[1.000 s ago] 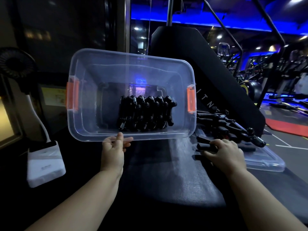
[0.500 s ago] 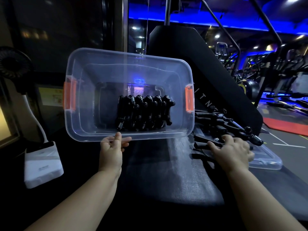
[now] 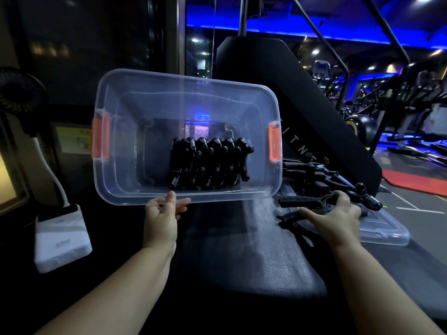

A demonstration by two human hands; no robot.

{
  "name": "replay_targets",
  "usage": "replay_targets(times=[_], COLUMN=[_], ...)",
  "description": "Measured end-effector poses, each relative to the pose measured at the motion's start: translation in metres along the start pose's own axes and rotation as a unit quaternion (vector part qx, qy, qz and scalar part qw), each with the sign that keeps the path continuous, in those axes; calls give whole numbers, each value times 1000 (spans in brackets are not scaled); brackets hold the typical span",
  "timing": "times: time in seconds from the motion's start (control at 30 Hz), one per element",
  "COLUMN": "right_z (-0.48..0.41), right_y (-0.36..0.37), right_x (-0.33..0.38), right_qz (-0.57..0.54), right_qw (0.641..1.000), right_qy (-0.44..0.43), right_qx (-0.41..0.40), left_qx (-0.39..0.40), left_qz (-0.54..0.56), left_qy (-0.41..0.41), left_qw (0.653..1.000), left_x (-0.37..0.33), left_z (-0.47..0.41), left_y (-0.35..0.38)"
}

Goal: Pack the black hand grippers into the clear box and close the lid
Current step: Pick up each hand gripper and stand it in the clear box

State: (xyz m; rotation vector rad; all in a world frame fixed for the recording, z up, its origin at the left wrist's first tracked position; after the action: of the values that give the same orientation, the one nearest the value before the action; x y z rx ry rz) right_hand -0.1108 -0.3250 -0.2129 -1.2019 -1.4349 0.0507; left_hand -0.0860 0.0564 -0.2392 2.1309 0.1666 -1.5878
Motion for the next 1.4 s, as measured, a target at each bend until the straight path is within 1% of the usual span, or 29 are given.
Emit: replay_targets(times=[0.2, 0.33, 0.43, 0.77, 0.87, 0.93, 1.03, 1.23, 1.3, 1.33, 1.4], right_z=[4, 7, 8, 9, 10, 11, 8, 7, 10, 13, 20], right_y=[-4, -2, 2, 11, 11, 7, -1, -18, -17, -16, -12], right_x=[15, 22, 22, 27, 30, 31, 26, 24, 32, 40, 60], right_qz=[-83, -140, -171, -204, -219, -248, -305, -384, -409, -419, -394], right_qw=[993, 981, 976, 963, 956, 948, 931, 893, 883, 880, 890], right_qy=[-79, -129, -130, -174, -195, -198, -181, -175, -162, -166, -193], right_qx=[-35, -37, -24, 22, 6, -28, -86, -159, -160, -149, -122], left_qx=[3, 2, 1, -2, -3, -5, -5, -2, -1, 0, 2], left_qz=[0, 1, 3, -5, -5, -1, 5, 11, 14, 13, 12], left_qy=[1, 2, 2, 2, 4, 2, 1, -4, -6, -7, -8], left_qw=[1000, 1000, 1000, 1000, 1000, 1000, 1000, 1000, 1000, 1000, 1000], left_x=[-1, 0, 0, 2, 1, 1, 1, -3, -3, -2, -2], left_z=[0, -1, -1, -2, -2, -2, -2, 1, 1, 1, 1], left_y=[1, 1, 1, 0, 0, 0, 1, 1, 0, 0, 0])
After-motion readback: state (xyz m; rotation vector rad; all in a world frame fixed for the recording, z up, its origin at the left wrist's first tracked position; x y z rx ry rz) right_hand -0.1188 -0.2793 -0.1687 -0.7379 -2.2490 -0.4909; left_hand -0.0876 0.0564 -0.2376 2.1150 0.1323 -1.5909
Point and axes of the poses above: each hand's wrist, its own z-axis away from the middle knuckle, its own y-axis out of the palm, x = y × z, the point moved 6 cm from there along -z, towards the middle knuckle, and after that the axes turned 1 degree about -z, right-handed, at the moved point
